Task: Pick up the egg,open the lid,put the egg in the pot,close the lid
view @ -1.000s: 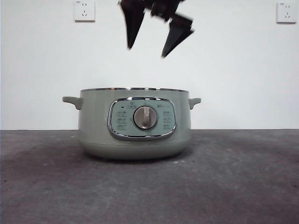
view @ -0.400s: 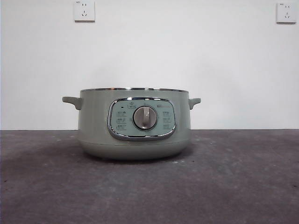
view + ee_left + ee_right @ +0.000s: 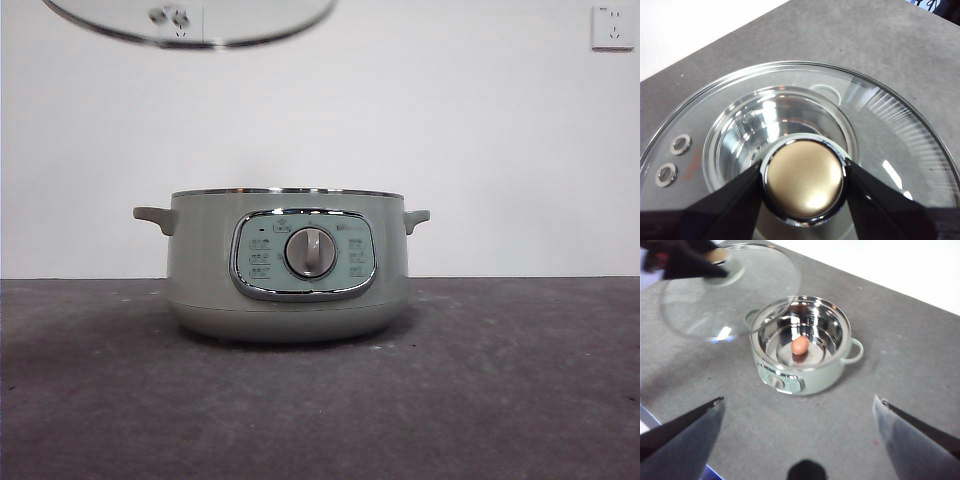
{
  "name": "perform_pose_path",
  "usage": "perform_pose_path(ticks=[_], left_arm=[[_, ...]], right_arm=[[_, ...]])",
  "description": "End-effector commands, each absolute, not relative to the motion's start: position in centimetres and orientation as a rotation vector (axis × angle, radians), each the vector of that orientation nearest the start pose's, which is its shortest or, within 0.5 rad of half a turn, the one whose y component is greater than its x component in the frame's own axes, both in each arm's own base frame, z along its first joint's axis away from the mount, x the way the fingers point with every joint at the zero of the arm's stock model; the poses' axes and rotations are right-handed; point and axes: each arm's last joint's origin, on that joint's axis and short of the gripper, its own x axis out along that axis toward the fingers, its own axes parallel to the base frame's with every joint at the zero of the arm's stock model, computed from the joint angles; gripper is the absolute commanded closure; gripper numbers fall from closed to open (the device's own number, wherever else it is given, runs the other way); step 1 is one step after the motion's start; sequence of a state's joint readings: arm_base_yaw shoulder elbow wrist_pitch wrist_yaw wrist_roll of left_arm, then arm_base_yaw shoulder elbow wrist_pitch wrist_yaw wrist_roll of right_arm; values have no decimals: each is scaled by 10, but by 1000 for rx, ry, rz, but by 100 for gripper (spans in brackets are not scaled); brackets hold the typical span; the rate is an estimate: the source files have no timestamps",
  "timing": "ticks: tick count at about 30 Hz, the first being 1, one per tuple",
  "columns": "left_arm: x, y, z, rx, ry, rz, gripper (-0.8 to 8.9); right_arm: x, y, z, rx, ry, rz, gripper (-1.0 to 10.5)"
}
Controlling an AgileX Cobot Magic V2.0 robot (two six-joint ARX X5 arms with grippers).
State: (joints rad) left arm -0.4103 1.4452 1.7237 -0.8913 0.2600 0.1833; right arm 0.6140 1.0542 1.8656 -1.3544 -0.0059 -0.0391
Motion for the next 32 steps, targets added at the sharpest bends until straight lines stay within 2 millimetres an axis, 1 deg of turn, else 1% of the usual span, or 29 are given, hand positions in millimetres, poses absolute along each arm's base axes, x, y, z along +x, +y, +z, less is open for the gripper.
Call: perform_pose_path(ticks=[1, 2, 7, 9, 12, 16, 21, 27, 32], left_arm=[[272, -130, 433, 228, 512, -727, 822], [280, -135, 427, 229, 521, -729, 822], [308, -148, 403, 232, 560, -731, 822], [317, -155, 394, 234, 570, -738, 822], [328, -163, 383, 237, 573, -745, 822], [340, -175, 370, 243, 566, -755, 822], [351, -186, 356, 255, 569, -746, 822], [361, -192, 340, 293, 595, -709, 822], [366, -194, 333, 298, 601, -703, 822]], right_arm=[[60, 42, 490, -170, 533, 573, 448], [50, 34, 487, -152, 520, 563, 448], [14, 8, 473, -79, 461, 547, 447], [3, 0, 469, -58, 440, 540, 447], [-8, -7, 464, -30, 419, 539, 447], [-12, -10, 460, -23, 414, 538, 447], [-8, -7, 454, -33, 441, 536, 447], [-5, -5, 451, -38, 458, 534, 447], [-5, -5, 451, -39, 459, 534, 447]])
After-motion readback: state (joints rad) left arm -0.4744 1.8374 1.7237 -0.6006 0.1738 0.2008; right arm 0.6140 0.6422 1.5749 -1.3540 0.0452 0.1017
